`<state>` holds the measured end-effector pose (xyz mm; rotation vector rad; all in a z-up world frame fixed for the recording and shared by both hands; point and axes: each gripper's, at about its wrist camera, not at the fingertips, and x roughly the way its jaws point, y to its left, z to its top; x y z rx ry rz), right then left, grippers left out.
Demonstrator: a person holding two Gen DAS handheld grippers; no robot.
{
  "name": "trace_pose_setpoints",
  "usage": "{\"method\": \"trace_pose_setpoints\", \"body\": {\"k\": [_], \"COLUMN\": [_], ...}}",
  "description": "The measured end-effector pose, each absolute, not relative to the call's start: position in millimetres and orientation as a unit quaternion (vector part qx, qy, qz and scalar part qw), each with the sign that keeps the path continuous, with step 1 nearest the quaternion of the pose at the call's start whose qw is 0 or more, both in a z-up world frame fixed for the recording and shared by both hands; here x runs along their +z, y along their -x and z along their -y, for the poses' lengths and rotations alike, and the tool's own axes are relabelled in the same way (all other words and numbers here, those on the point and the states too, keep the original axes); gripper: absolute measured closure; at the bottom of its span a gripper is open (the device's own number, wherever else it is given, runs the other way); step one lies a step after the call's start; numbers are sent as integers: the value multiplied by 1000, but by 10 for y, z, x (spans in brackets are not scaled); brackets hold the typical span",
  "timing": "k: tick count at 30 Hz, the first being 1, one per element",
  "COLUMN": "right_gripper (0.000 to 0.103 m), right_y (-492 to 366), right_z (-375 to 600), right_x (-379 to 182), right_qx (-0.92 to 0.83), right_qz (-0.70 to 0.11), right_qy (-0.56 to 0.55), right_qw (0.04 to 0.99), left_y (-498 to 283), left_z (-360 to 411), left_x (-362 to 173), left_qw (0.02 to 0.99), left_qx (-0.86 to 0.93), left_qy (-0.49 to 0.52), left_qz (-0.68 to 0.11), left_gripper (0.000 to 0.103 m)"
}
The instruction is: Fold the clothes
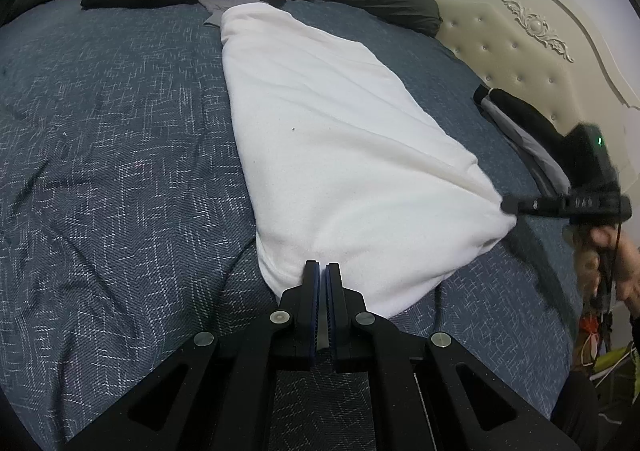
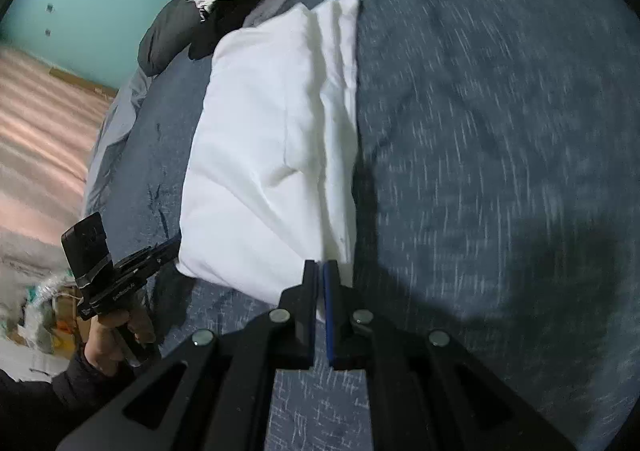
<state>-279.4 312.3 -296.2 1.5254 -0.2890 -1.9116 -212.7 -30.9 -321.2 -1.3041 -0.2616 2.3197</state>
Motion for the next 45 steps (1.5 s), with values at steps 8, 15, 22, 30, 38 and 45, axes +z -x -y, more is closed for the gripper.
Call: {"method": "trace_pose_setpoints", "body": {"k": [8,15,22,30,38,45], "right_gripper": [72,83,101,89,100,101], "right_y": [3145,3372,3520,3504,3477,3616], "right_z": [-2874,-2628,-2687,-2632,-2630,-2504], "right_x": [-2618,-2844,-2908,-2882,-2959,-2860], "right_qx": [-764,-747,-757,-752,-752,-770], "right_qz": [107,87,115,97,108,90], "right_qy": [-546,-582,-571,-581,-573,-552], "right_qw": [327,311,297,296,306,306], "left_y": [2125,2132,2127,2151,2142,2125], "left_z": [294,294,294,324,337,345], "left_x": [-3209,-3221,-3220,-3226,-3222,-3227], "left_qw": [231,232,231,232,233,234], "left_qx": [844,843,844,843,843,842], "left_qy": [475,475,475,476,476,476], "left_qz": [97,98,97,98,96,97], "left_gripper": [100,100,100,100,100,100]}}
